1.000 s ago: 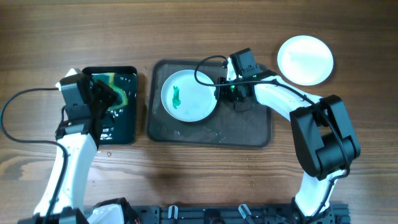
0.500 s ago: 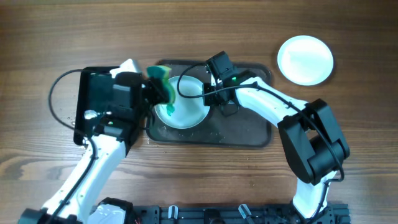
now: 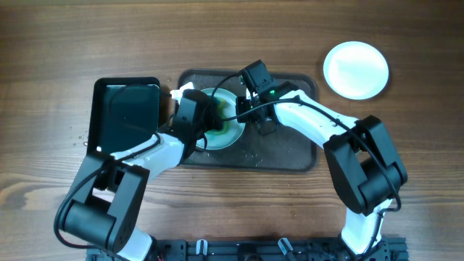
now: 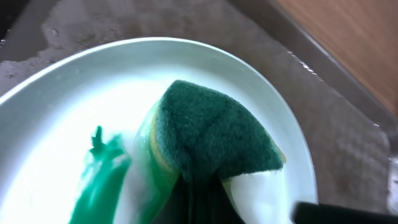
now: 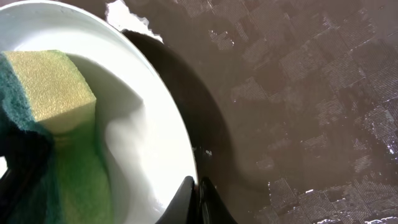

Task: Clean dirty plates on tray and stack at the side
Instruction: 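Carry the sponge to the last plate and scrub it with the left gripper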

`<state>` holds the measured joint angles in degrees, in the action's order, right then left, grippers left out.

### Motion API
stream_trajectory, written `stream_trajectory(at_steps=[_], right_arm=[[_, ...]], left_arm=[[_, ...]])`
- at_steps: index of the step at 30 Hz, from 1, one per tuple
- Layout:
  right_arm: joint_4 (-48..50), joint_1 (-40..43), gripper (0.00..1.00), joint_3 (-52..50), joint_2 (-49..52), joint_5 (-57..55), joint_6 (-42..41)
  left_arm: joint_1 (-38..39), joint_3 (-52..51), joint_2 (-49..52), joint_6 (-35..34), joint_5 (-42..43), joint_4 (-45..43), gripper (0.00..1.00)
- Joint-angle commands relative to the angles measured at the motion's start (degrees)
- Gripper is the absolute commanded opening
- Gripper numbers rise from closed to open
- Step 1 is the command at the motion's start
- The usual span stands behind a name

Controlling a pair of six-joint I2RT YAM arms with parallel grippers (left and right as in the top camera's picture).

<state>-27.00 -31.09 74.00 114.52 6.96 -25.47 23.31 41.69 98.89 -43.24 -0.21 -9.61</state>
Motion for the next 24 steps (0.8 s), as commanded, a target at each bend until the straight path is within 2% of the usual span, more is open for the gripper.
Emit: stream_trajectory(at_steps=[1, 3, 5, 9, 13, 15, 17, 19, 24], right_arm=[[0.15, -0.02, 0.04, 1.29, 1.33, -1.18, -0.22], [0.04, -0.02, 0.04, 1.29, 1.33, -1.18, -0.22], [-0.02, -0.02, 0.04, 1.29, 1.33, -1.18, -0.20], [-0.11, -0.02, 0.04, 1.29, 1.33, -1.20, -0.15], [-0.04, -0.02, 0.04, 1.29, 1.33, -1.20, -0.17], [-0.04, -0.02, 0.04, 1.29, 1.33, -1.20, -0.17], [0.00, -0.02, 0.04, 1.29, 1.33, -1.20, -0.20], [0.11, -0.02, 0.04, 1.29, 1.33, -1.20, -0.20], [0.04, -0.02, 0.04, 1.29, 1.33, -1.20, -0.17]], left_arm=[[0.04, -0.02, 3.10, -0.46, -11.74, 5.20, 0.04], [0.04, -0.02, 3.10, 0.46, -18.12, 8.41, 0.04], [-0.02, 0.00, 2.47, 4.94, -21.59, 9.16, 0.04], [0.00, 0.66, -2.21, 10.38, -26.80, 11.56, 0.04], [0.04, 1.36, -7.93, 11.52, -27.87, 12.52, 0.04], [0.11, 1.36, -9.22, 10.73, -24.15, 12.11, 0.04], [0.11, 1.33, -9.09, 6.21, -9.09, 8.48, 0.04], [0.11, 1.33, -8.31, 4.63, -0.44, 4.83, 0.04], [0.04, 1.33, -4.07, 2.47, 2.12, 2.95, 0.04]])
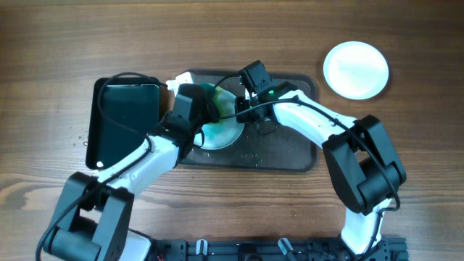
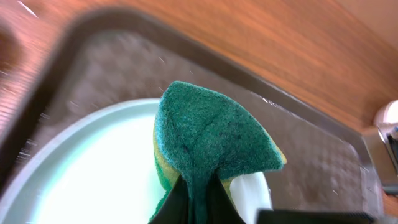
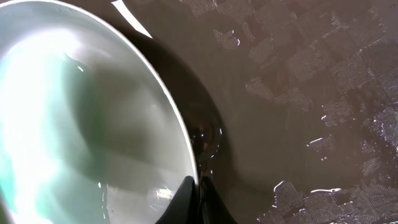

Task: Clean dirty plates on tray and stack at the side
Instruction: 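Carry the sponge to the last plate and scrub it with the left gripper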

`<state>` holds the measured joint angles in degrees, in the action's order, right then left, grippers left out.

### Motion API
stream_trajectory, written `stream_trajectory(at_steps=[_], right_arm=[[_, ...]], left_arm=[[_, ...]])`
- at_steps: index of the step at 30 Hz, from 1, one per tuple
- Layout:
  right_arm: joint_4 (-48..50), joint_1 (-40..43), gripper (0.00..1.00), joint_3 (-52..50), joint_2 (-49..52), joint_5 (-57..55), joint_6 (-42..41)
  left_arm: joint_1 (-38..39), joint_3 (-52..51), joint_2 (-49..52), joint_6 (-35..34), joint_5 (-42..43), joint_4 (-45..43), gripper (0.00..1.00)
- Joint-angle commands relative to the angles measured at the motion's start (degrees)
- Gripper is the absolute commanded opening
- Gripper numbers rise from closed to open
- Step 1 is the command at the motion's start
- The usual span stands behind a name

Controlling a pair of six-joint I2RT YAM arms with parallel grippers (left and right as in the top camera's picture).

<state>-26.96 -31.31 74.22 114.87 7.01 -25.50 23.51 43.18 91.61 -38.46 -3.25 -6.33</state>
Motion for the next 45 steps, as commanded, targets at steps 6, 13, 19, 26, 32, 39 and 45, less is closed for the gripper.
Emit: stream_trajectory(at_steps=[6, 13, 19, 26, 32, 39, 45], right_arm=[[-0.07, 0.20, 0.04, 1.07, 0.98, -1.25, -0.15], [-0.09, 0.20, 0.04, 1.07, 0.98, -1.27, -0.13], [-0.02, 0.20, 0.04, 1.07, 0.98, -1.29, -0.13], [0.00, 0.20, 0.04, 1.07, 0.98, -1.29, 0.02], [-0.07, 0.20, 0.04, 1.05, 0.98, -1.29, 0.04], [0.37, 0.20, 0.04, 1.05, 0.98, -1.29, 0.02], [0.35, 0.20, 0.04, 1.07, 0.98, -1.29, 0.02]], left_arm=[[-0.17, -0.15, 6.43, 1.86, -6.43, 4.98, 0.04], [-0.15, -0.11, 3.89, 11.67, -23.15, 8.13, 0.04], [-0.09, -0.11, -1.84, 13.14, -25.40, 8.09, 0.04], [-0.52, -0.11, -5.99, 12.04, -14.12, 3.52, 0.04], [-12.02, -0.11, -6.21, 3.80, -14.08, 11.21, 0.04], [-26.45, -0.13, -5.70, 3.06, -7.45, 19.50, 0.04], [-27.50, -0.15, -1.73, 3.08, -7.76, 18.67, 0.04]])
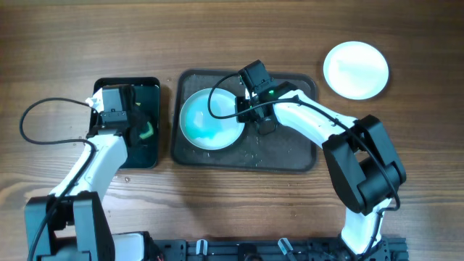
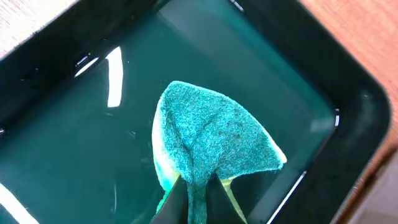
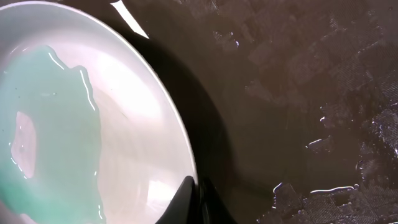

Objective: Clean dirty plates on tray and stack at the side

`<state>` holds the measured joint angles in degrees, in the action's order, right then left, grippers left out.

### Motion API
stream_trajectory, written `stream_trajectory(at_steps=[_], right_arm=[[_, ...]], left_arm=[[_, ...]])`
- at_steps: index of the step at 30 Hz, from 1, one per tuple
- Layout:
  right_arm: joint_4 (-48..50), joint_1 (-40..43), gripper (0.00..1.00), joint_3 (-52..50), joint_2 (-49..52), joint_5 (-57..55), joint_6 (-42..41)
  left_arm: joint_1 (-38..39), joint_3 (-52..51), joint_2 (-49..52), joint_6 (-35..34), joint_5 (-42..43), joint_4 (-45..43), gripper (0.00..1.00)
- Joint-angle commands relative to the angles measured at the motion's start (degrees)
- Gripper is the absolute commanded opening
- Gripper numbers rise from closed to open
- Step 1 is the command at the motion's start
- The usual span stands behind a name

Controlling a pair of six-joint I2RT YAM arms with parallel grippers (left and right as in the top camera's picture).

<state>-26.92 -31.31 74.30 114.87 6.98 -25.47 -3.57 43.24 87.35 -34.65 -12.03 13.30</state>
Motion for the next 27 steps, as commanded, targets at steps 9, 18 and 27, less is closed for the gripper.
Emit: stream_trajectory(at_steps=[9, 18, 27], right_arm=[[0.83, 0.20, 0.04, 1.33, 0.85, -1.29, 1.99], [-2.84, 0.13, 0.04, 5.79, -3.91, -10.03, 12.26], [-2.36, -7.54, 0.04, 6.08, -10.05, -39.74, 28.70]], left_arm=[[-0.46, 0.17, 0.55, -0.50, -2.38, -3.21, 0.19], [-0.42, 0.17, -10.23, -0.55, -2.32, -3.19, 1.00], [-0.42, 0.17, -9.99, -0.52, -2.34, -3.17, 1.00]])
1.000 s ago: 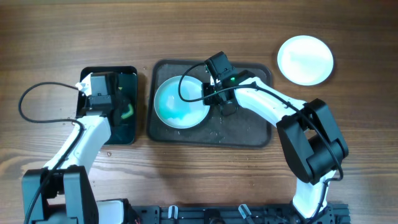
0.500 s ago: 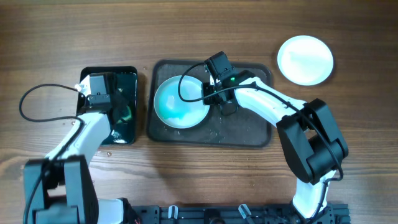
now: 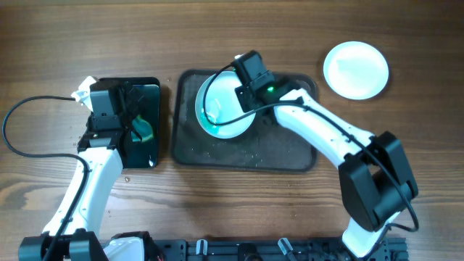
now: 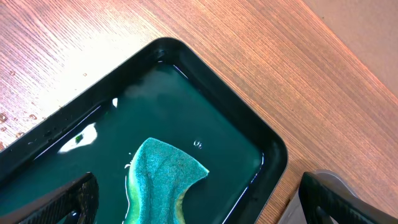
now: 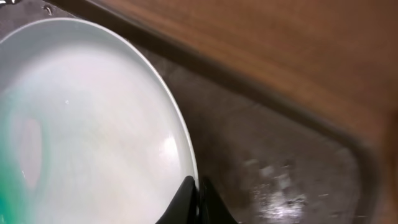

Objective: Clean dirty plates on tray and stack at the side

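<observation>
My right gripper (image 5: 198, 193) is shut on the rim of a white plate (image 5: 93, 124), which it holds tilted over the dark tray (image 3: 290, 148). Green liquid sits along the plate's (image 3: 221, 109) lower edge. The green-and-yellow sponge (image 4: 161, 180) lies loose in the green water of the black basin (image 4: 230, 102). Above it my left gripper (image 4: 202, 198) is open, its fingers far apart on either side of the sponge (image 3: 143, 129). A clean white plate (image 3: 355, 69) rests on the table at the far right.
The tray's wet floor (image 5: 280, 174) carries water patches and specks. The basin (image 3: 156, 87) stands just left of the tray. Wooden tabletop (image 3: 239, 36) surrounds both, and black cables trail from each arm.
My left gripper has opened and let go of the sponge, which now lies in the basin water. The right gripper has raised and tilted the plate, and it is nearer the tray's far edge.
At first the left gripper pressed the sponge on the plate while the right held its rim. Then the sponge was off the plate, at the tray's far left. Later it was in the basin water, still gripped. Now it lies free and the plate is tilted.
</observation>
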`<state>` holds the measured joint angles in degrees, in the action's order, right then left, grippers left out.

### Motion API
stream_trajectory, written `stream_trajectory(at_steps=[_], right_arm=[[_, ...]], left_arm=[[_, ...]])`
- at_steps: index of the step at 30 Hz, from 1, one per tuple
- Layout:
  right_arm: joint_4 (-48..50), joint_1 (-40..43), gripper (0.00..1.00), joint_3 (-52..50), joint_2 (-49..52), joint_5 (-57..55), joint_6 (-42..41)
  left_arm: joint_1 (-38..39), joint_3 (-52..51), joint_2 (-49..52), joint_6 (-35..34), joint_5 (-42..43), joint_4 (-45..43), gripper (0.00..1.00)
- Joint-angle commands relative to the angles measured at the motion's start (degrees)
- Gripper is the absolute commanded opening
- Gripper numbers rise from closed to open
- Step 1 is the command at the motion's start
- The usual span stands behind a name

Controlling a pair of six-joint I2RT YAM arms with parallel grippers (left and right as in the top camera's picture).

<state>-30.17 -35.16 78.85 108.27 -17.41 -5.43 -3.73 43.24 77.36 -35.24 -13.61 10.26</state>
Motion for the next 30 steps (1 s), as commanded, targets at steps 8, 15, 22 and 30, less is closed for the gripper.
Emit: stream_trajectory(at_steps=[8, 15, 22, 30], right_arm=[[14.25, -14.73, 0.04, 1.53, -4.68, -48.33, 40.13], [34.27, -18.86, 0.04, 1.51, -4.68, -59.34, 67.60], [45.92, -19.54, 0.04, 1.51, -4.66, -62.36, 79.76], [36.39, -18.73, 0.04, 1.27, -4.66, -53.59, 52.74]], left_arm=[[-0.26, 0.17, 0.00, 0.07, -0.76, -0.13, 1.00], [-0.26, 0.17, 0.00, 0.07, -0.76, -0.13, 1.00], [-0.26, 0.17, 0.00, 0.04, -0.76, -0.13, 1.00], [-0.26, 0.17, 0.00, 0.07, -0.76, -0.13, 1.00]])
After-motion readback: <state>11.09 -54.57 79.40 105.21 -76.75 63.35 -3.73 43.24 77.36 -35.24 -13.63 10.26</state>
